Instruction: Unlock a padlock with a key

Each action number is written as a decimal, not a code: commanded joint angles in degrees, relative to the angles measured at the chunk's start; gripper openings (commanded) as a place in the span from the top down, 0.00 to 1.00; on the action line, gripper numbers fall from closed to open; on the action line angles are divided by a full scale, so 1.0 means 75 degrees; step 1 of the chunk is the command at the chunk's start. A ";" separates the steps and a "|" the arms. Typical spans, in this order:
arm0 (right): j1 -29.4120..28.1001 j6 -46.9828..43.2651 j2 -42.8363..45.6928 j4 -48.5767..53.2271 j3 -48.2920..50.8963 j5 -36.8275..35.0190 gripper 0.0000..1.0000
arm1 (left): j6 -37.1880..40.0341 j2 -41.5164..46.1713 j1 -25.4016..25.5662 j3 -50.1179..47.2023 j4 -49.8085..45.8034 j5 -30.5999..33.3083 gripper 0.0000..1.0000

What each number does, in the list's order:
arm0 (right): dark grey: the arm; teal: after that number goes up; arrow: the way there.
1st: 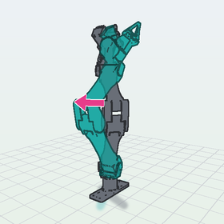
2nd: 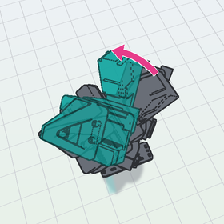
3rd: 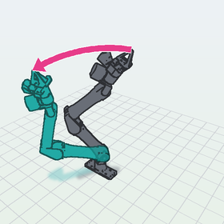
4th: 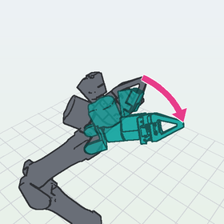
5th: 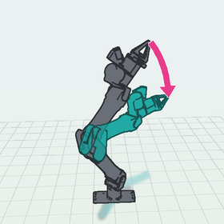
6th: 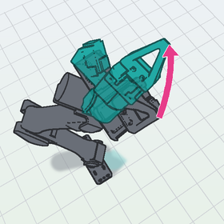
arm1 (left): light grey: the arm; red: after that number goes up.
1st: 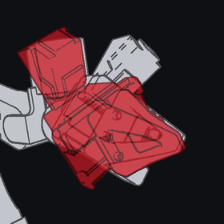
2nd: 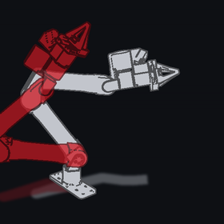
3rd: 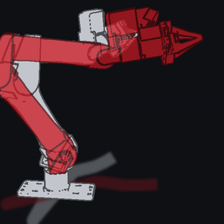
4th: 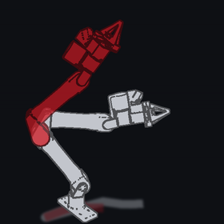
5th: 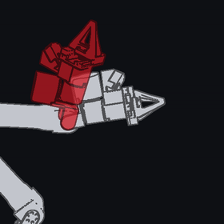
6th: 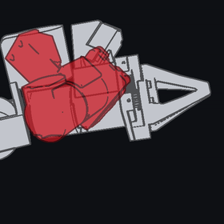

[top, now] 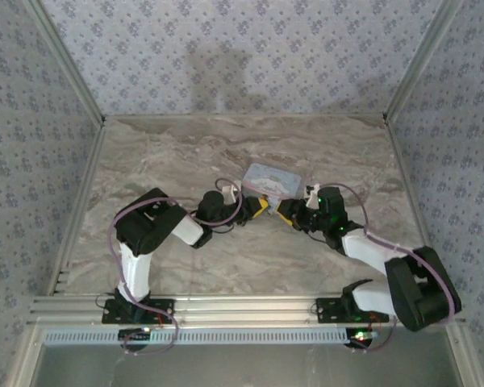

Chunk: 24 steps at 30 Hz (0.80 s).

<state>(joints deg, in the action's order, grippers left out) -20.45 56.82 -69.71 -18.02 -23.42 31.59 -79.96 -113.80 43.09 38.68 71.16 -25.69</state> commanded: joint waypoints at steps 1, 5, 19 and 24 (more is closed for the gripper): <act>-0.0135 -0.1793 0.0585 0.2647 -0.0506 -0.0485 0.61 | 0.0203 0.0238 -0.0050 0.0058 0.0216 -0.0131 1.00; -0.0537 -0.3123 0.0989 0.4066 -0.1076 -0.1474 0.61 | 0.0163 0.0243 -0.0050 0.0087 0.0146 -0.0183 1.00; -0.2096 -0.4999 -0.0386 0.5131 -0.3019 -0.3734 0.52 | 0.0124 0.0478 -0.0060 0.0181 -0.0120 -0.0316 1.00; -0.2398 -0.5330 -0.0870 0.5353 -0.3432 -0.4299 0.50 | 0.0068 0.0501 -0.0076 0.0163 -0.0077 -0.0351 1.00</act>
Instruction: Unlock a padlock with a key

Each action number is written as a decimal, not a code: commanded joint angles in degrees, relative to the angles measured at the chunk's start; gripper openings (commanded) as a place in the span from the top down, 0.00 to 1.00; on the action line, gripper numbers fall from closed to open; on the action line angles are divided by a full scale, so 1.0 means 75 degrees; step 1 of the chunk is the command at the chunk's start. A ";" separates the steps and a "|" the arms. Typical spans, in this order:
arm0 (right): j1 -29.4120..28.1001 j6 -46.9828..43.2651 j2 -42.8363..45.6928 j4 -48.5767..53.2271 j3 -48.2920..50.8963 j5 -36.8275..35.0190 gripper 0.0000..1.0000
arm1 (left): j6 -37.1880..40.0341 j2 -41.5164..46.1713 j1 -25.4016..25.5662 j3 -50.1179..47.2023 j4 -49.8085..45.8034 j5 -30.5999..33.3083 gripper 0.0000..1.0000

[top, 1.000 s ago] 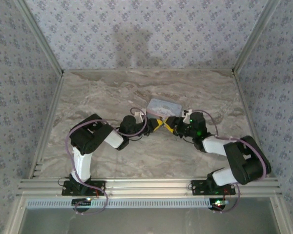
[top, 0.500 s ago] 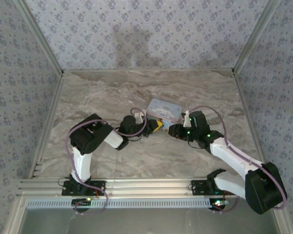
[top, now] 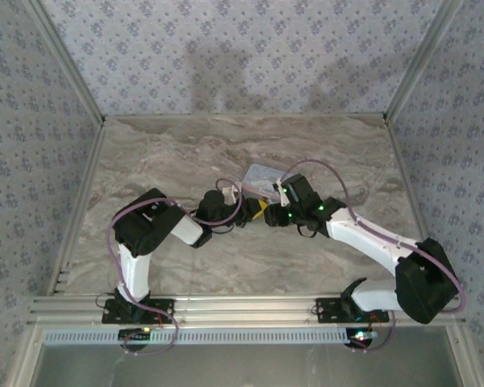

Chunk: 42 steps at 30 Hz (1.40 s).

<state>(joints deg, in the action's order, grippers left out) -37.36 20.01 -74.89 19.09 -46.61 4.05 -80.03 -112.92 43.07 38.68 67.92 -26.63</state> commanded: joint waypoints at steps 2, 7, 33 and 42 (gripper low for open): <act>-0.0217 -0.0537 -0.0342 0.0470 -0.0460 -0.0736 0.50 | 0.0059 0.0385 -0.0071 0.0186 0.0368 -0.0259 1.00; -0.0361 -0.0780 -0.0698 0.0562 -0.0692 -0.0825 0.51 | 0.0025 0.0404 -0.0088 0.0257 0.0354 -0.0317 1.00; -0.0699 -0.1431 -0.1770 0.0900 -0.1444 -0.1337 0.75 | -0.0093 0.0420 -0.0106 0.0366 0.0451 -0.0433 1.00; -0.0611 -0.1588 -0.1640 0.1005 -0.1477 -0.0382 0.98 | 0.0006 0.0376 -0.0176 0.0224 0.0393 -0.0468 1.00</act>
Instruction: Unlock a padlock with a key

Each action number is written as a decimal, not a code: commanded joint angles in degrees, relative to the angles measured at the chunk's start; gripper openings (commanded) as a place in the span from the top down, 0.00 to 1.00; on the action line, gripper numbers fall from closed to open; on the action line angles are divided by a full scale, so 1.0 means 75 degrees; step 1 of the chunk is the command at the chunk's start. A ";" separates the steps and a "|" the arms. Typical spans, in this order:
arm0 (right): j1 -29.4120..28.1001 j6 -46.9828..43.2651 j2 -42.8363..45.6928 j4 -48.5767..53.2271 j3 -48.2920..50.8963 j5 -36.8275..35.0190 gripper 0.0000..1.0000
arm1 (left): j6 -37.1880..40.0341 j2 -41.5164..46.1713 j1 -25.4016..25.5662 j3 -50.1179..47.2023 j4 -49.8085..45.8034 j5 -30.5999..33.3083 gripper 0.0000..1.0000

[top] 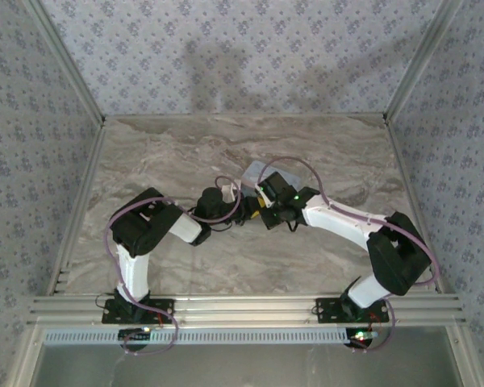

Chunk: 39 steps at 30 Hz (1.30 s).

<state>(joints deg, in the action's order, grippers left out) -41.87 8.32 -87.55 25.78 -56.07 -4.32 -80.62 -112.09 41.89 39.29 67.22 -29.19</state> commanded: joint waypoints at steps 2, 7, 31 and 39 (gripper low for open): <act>-0.0002 -0.0101 0.0095 -0.0060 -0.0155 0.0779 1.00 | 0.0085 0.0242 -0.0020 0.0131 0.0483 -0.0150 1.00; -0.0027 -0.0101 -0.0012 -0.0163 -0.0075 0.0896 1.00 | 0.0094 0.0192 -0.0019 0.0051 0.0449 -0.0098 0.89; -0.0149 0.0227 -0.0463 -0.0941 0.0984 0.1618 1.00 | 0.0824 0.1376 -0.0391 -0.1394 -0.0994 0.0956 0.59; -0.0163 0.0205 -0.0446 -0.0825 0.0986 0.1461 1.00 | 0.1961 0.2788 -0.0832 -0.1088 -0.3220 0.1340 0.56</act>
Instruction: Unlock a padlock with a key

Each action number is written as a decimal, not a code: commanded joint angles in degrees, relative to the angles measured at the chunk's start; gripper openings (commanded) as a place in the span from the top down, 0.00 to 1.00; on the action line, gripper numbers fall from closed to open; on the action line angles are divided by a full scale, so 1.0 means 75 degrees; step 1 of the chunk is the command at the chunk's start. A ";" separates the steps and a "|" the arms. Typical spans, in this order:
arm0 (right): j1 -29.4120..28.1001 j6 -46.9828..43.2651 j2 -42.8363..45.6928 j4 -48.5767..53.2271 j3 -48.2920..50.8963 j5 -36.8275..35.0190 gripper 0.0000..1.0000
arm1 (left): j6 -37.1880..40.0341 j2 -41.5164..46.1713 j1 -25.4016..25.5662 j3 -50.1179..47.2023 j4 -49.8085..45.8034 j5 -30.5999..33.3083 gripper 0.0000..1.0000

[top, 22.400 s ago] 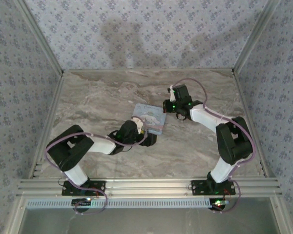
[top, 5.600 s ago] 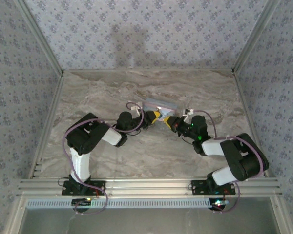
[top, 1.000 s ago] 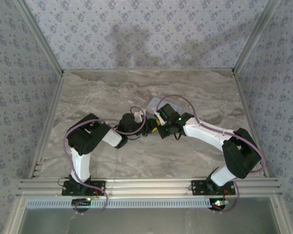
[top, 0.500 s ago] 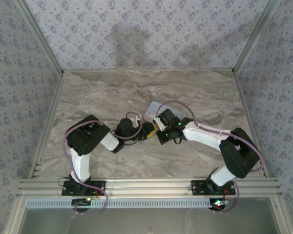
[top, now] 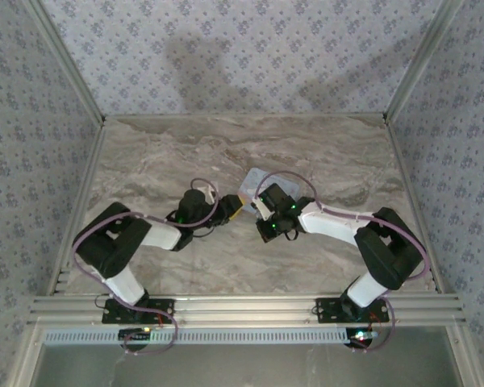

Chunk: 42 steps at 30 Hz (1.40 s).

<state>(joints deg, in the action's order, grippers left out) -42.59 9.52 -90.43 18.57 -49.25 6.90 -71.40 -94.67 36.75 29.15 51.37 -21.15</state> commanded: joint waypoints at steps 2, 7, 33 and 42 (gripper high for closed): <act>-0.0064 -0.0012 0.0007 0.0184 0.0096 -0.0052 1.00 | 0.1090 0.0799 -0.0263 0.0477 -0.1862 0.0429 0.54; -0.0110 -0.0329 0.0017 0.0431 0.0090 -0.0424 1.00 | 0.2317 0.1218 -0.0435 0.1471 -0.4239 0.1025 0.50; -0.0707 0.1233 0.1144 0.0663 0.0109 -0.2213 0.61 | 0.3111 0.0273 -0.0484 0.2977 -0.5340 0.1247 0.48; -0.1085 0.1770 0.0169 0.0099 0.0108 -0.3035 0.58 | 0.3355 -0.0160 -0.0500 0.3551 -0.5697 0.1331 0.46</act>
<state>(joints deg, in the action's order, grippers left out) -49.98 20.23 -86.74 20.14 -48.62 -11.90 -47.94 -94.52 33.36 53.39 10.39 -11.94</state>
